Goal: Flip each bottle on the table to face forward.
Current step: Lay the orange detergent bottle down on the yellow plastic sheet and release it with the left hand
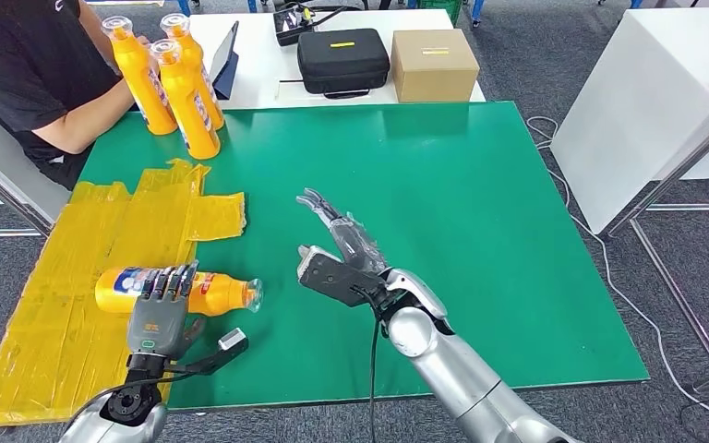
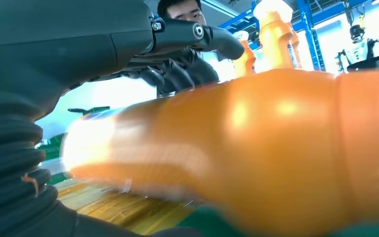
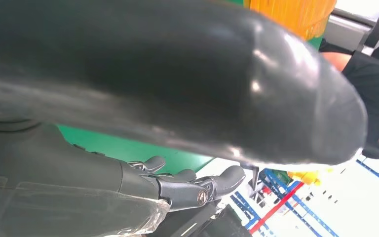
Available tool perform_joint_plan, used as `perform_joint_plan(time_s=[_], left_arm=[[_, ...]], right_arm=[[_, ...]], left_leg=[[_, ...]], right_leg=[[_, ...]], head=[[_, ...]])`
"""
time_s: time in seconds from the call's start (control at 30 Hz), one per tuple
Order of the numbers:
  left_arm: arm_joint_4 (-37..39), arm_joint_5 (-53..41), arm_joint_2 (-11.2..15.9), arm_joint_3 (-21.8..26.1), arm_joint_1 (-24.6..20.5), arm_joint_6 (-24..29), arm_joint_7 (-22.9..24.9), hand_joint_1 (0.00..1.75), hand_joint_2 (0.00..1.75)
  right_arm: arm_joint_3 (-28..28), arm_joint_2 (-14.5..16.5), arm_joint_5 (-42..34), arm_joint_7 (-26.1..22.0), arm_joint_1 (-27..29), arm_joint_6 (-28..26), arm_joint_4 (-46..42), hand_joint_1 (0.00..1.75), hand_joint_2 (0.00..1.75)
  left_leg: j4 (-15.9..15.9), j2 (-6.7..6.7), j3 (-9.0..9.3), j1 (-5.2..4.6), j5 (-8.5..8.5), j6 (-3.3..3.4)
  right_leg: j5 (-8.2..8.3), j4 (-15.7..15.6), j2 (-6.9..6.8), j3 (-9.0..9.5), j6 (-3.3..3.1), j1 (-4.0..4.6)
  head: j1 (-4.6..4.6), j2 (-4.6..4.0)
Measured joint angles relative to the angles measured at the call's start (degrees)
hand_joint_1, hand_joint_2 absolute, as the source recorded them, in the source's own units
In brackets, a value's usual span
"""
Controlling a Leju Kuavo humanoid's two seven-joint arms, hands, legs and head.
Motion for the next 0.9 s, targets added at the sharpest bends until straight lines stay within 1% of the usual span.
perform_joint_plan(time_s=[0.13, 0.27, 0.53, 0.63, 0.67, 0.7, 0.73, 0.77, 0.8, 0.83, 0.87, 0.9], left_arm=[[3.2, 0.5, 0.4, -1.3, -1.5, 0.0, 0.1, 0.00, 0.00], [5.2, 0.7, 0.5, -1.5, -2.0, 0.0, -0.2, 0.00, 0.00], [5.5, 0.0, 0.7, -0.8, -0.8, 0.1, -1.0, 0.00, 0.00], [5.0, 1.0, 0.8, 0.4, 0.2, 0.1, -3.7, 0.00, 0.00], [4.3, 1.9, 0.8, 1.3, 0.7, 0.1, -5.8, 0.00, 0.00], [3.3, 3.3, 0.7, 2.8, 1.4, 0.1, -9.1, 0.00, 0.00], [2.3, 5.5, 0.2, 4.7, 2.2, 0.0, -13.7, 0.00, 0.00], [1.5, 9.2, -0.7, 7.6, 2.9, -0.3, -20.7, 0.00, 0.00], [0.8, 15.0, -2.0, 11.3, 3.5, -0.9, -29.4, 0.00, 0.00], [-0.1, 22.8, -3.4, 15.0, 4.0, -2.4, -38.3, 0.00, 0.00], [-1.6, 33.0, -4.8, 18.5, 4.5, -4.6, -45.7, 0.00, 0.00], [-3.9, 44.9, -5.9, 20.8, 4.9, -7.8, -50.2, 0.00, 0.00]], right_arm=[[0.1, 0.1, 0.7, 0.1, 0.0, 0.3, 0.1, 0.00, 0.00], [0.3, 0.5, 1.2, 0.3, 0.0, 0.4, 0.1, 0.00, 0.00], [0.3, 0.6, 1.6, 0.3, 0.1, 0.4, 0.1, 0.00, 0.00], [0.3, 0.5, 2.4, -0.2, 0.7, 0.0, 0.0, 0.00, 0.00], [0.2, 0.5, 2.8, -0.6, 1.2, -0.3, 0.0, 0.00, 0.00], [0.1, 0.5, 3.2, -1.2, 1.9, -0.7, -0.2, 0.00, 0.00], [0.0, 0.4, 3.5, -2.2, 2.7, -1.2, -0.6, 0.00, 0.00], [-0.3, 0.4, 3.6, -3.7, 3.6, -1.7, -1.2, 0.00, 0.00], [-0.7, 0.4, 3.3, -5.6, 4.4, -2.2, -1.9, 0.00, 0.00], [-1.3, 0.5, 2.9, -7.9, 5.1, -2.7, -2.8, 0.00, 0.00], [-1.9, 0.6, 2.3, -10.2, 5.6, -3.3, -3.6, 0.00, 0.00], [-2.6, 0.7, 1.8, -12.4, 5.9, -3.9, -4.2, 0.00, 0.00]], left_leg=[[0.0, -0.05, 0.25, 0.00, 0.01, -0.02], [0.0, -0.06, 0.45, -0.01, 0.03, -0.03], [0.0, -0.10, 0.44, -0.06, 0.04, -0.04], [0.0, -0.12, 0.45, -0.06, 0.04, -0.04], [0.0, -0.12, 0.45, -0.06, 0.04, -0.04], [0.0, -0.10, 0.45, -0.06, 0.04, -0.04], [0.0, -0.09, 0.43, -0.05, 0.04, -0.04], [0.0, -0.07, 0.38, -0.05, 0.05, -0.04], [0.0, -0.06, 0.30, -0.03, 0.08, -0.03], [0.0, -0.06, 0.19, -0.02, 0.12, -0.03], [0.0, -0.03, 0.09, -0.01, 0.16, -0.02], [0.0, 0.02, 0.02, -0.01, 0.19, -0.02]], right_leg=[[-0.01, 0.0, -0.07, 0.26, -0.02, 0.00], [-0.01, 0.0, -0.08, 0.47, -0.02, 0.01], [-0.01, 0.0, -0.11, 0.47, -0.01, -0.04], [-0.02, 0.0, -0.13, 0.46, -0.01, -0.04], [-0.02, 0.0, -0.13, 0.45, -0.01, -0.04], [-0.02, 0.0, -0.12, 0.41, -0.01, -0.04], [-0.01, 0.0, -0.11, 0.35, -0.01, -0.04], [-0.01, 0.0, -0.11, 0.24, -0.01, -0.05], [0.01, 0.0, -0.10, 0.13, 0.00, -0.05], [0.03, 0.0, -0.09, 0.02, 0.01, -0.05], [0.06, 0.0, -0.08, -0.07, 0.03, -0.05], [0.10, 0.0, -0.03, -0.12, 0.02, -0.04]], head=[[-0.01, 0.00], [-0.01, 0.01], [0.00, 0.00], [0.00, 0.01], [0.00, 0.01], [0.00, 0.01], [0.00, 0.01], [-0.01, 0.01], [0.00, 0.00], [0.01, -0.01], [0.03, 0.00], [0.05, 0.01]])
